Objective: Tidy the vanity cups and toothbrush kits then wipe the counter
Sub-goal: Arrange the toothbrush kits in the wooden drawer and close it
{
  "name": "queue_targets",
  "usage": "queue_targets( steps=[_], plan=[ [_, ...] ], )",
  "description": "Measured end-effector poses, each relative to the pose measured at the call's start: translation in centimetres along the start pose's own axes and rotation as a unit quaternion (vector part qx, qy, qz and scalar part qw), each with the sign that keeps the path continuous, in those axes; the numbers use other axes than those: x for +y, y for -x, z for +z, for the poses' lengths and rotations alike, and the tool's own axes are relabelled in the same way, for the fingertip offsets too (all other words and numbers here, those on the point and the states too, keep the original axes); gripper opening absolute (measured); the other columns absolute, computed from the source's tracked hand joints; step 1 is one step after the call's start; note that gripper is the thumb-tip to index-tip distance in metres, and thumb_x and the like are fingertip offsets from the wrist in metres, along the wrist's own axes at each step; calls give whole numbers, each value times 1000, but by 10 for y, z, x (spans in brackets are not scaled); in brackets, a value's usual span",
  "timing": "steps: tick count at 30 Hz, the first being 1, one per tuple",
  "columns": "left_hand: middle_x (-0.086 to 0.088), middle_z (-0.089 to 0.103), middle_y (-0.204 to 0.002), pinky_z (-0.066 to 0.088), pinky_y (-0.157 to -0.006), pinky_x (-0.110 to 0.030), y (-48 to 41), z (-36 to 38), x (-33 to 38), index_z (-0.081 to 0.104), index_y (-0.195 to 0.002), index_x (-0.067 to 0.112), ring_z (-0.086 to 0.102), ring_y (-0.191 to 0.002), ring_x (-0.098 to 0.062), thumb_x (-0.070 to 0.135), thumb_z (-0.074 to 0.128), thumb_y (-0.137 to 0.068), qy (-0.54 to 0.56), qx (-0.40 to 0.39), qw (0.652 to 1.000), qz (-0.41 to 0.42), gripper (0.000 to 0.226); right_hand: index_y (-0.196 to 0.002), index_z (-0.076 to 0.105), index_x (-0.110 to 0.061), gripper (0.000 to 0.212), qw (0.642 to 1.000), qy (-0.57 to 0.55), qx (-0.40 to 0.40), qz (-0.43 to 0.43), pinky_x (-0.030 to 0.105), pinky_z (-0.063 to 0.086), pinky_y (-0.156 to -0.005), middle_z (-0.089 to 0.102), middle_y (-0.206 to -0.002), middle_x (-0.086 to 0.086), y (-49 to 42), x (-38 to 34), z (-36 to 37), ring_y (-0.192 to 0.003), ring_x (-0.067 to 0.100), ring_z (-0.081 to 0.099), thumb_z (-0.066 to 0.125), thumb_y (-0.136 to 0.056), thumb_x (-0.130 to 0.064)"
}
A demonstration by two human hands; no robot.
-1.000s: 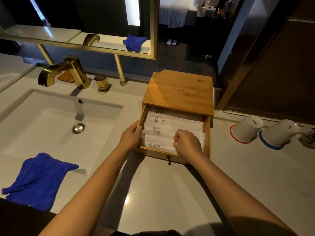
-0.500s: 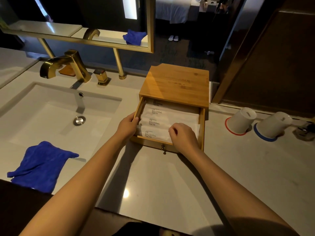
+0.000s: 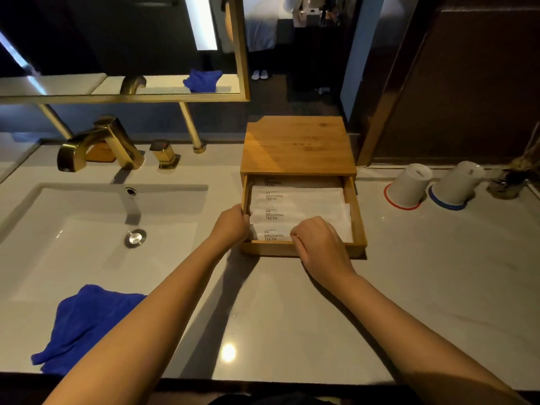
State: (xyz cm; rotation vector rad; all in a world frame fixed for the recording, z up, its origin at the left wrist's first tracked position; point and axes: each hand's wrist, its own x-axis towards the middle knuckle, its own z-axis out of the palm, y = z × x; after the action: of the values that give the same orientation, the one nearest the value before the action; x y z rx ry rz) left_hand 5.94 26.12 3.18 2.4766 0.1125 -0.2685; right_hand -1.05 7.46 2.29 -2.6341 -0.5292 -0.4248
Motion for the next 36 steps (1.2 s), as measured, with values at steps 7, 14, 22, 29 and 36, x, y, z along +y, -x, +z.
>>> queue_targets(
  steps=[7,14,22,29,36],
  plan=[
    [-20,65,-105,38,-69,-30,-8,3,-12,55,-103,5,57,-88,-31,14,37,-92,-7,7,998,61,23,-97,65,-7,15,989,2,121,87,29,53,-81,68,-97,10,43,-30,22,-92,23,62,68,-82,-6],
    [-20,64,-105,46,-74,-34,-15,4,-20,55,-104,3,59,-92,-35,16,37,-92,-7,1,995,99,25,-88,49,-20,14,919,-110,135,355,15,40,-59,52,-91,-3,35,-53,44,-80,14,55,62,-89,-24],
    [-19,65,-104,43,-68,-31,-19,3,-24,53,-105,5,59,-89,-33,17,40,-92,13,-4,994,112,22,-81,56,-8,25,820,-279,66,495,35,49,-66,64,-71,3,21,-47,55,-62,20,56,48,-97,-26],
    [-8,43,-132,41,-102,-45,-51,-13,-9,33,-134,15,42,-123,-24,29,52,-89,77,85,964,241,51,-75,56,-2,30,831,-294,65,468,5,40,-52,58,-61,3,24,-38,50,-58,11,52,47,-97,-20],
    [-10,6,-158,3,-116,-46,-113,-24,25,11,-147,15,-2,-145,-27,44,24,-97,-208,20,930,304,59,-70,55,-15,34,851,-271,47,448,20,40,-58,56,-61,0,26,-38,50,-60,13,53,41,-100,-25]
  ],
)
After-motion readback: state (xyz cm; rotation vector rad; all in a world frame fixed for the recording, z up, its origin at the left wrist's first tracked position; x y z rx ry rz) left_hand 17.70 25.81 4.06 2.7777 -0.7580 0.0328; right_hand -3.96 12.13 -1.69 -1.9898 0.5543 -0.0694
